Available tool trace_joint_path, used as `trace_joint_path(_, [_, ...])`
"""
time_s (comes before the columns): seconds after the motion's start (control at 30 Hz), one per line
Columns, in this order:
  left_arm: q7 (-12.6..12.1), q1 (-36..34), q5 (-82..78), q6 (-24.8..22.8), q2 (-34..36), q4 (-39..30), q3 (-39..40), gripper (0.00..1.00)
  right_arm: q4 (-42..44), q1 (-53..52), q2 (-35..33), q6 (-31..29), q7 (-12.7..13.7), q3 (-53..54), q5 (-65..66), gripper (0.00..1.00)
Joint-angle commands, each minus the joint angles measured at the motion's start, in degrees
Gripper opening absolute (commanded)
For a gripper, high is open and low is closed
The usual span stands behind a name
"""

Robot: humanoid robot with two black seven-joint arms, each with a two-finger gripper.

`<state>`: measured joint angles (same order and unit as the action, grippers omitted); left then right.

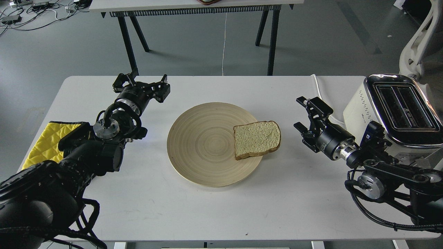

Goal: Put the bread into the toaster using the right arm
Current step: 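Move the right gripper away from the toaster toward the bread slice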

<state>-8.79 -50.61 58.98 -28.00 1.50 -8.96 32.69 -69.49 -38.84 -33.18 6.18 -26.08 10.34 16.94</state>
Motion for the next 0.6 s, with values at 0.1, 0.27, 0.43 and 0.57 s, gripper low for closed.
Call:
trace_joint_path(0.1, [0.0, -0.01, 0.0, 0.0, 0.0, 0.0, 0.0, 1.0, 0.23, 0.69, 0.66, 0.5, 0.06, 0.12, -0.32, 0.98])
trace_joint_path(0.27, [0.0, -0.01, 0.0, 0.0, 0.0, -0.09, 0.0, 1.0, 0.75, 0.34, 1.27, 0.59, 0.5, -2.16, -0.94, 0.98])
trace_joint_path(0.43, [0.0, -0.01, 0.0, 0.0, 0.0, 0.0, 0.0, 1.0, 3.03, -0.01, 3.73, 0.59, 0.59, -3.66, -0.94, 0.98])
trace_joint_path(0.57, [0.0, -0.01, 0.0, 0.0, 0.0, -0.09, 0.0, 1.0, 4.53, -0.53, 5.4, 0.5, 1.2, -5.42, -0.85, 0.99])
